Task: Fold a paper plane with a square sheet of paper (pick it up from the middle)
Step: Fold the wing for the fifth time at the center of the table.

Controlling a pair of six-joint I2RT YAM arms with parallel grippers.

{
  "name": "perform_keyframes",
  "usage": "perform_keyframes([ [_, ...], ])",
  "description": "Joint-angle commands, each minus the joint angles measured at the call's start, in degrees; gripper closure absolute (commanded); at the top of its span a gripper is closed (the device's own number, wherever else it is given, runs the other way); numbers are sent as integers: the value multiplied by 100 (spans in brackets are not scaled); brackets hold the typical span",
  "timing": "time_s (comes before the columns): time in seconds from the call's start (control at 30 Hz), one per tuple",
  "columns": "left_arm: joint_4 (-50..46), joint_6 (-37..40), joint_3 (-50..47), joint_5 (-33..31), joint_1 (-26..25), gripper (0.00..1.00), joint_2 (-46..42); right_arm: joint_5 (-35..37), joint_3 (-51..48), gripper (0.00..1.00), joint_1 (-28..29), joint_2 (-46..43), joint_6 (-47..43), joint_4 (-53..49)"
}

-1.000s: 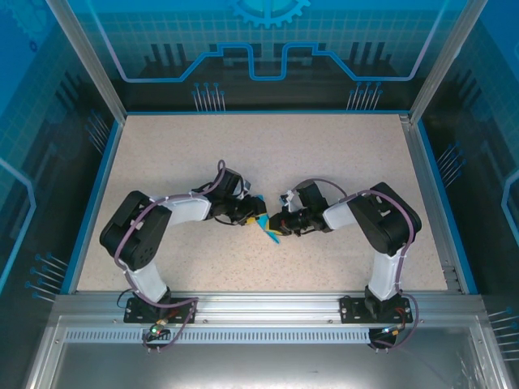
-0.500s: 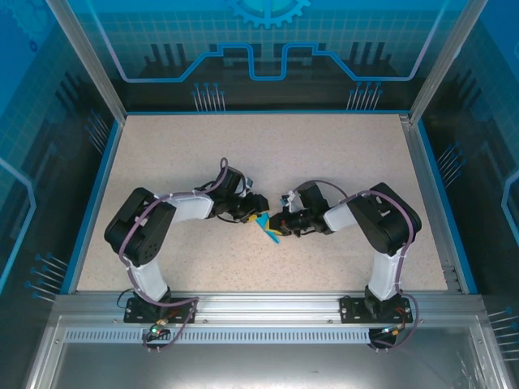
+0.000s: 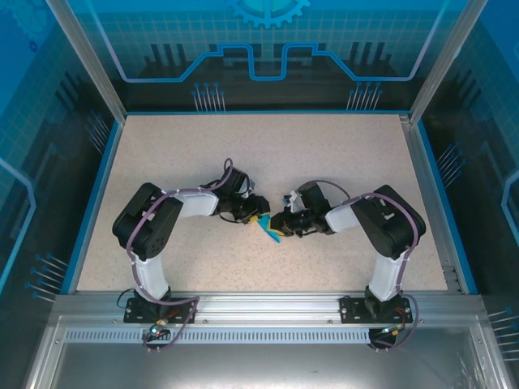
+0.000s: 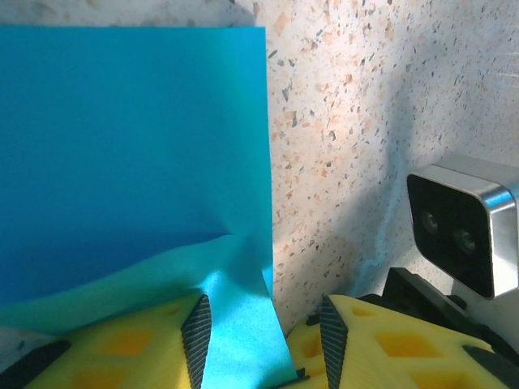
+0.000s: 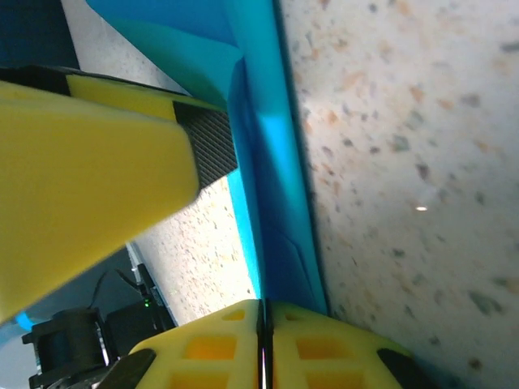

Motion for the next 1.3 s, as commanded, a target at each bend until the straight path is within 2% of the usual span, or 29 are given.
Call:
perform_keyframes([
  [0.0, -438, 200, 15, -326, -4, 56, 181, 279, -69, 88, -90, -310, -376, -1100],
  [0.13, -513, 273, 12, -317, -9, 56, 181, 235, -42, 85, -91, -531, -658, -1416],
  [0.37, -655, 291, 91, -336, -3, 56, 233, 105, 81, 89, 10, -476, -1047, -1763],
  [0.5, -700, 260, 101, -337, -11, 56, 250, 255, 210, 92, 148, -393, -1462, -2240],
  [0.7, -757, 214, 82, -362, -15, 57, 243, 628, 511, 91, 322, -327, -2003, -3143],
  [0.83, -761, 167, 83, -340, -14, 57, 238, 383, 489, 90, 343, -467, -1881, -2968],
  [0.93, -802, 169, 83, -378, -14, 57, 198, 727, 755, 90, 443, -362, -2095, -3668],
  [1.0, -840, 163, 92, -384, -14, 57, 189, 815, 724, 85, 558, -393, -2157, -3679],
  [1.17, -872, 126, 100, -396, -11, 58, 206, 1036, 753, 92, 714, -428, -2210, -3804],
  [1.27, -872, 111, 102, -383, -12, 58, 207, 1143, 749, 88, 774, -473, -2215, -3837],
])
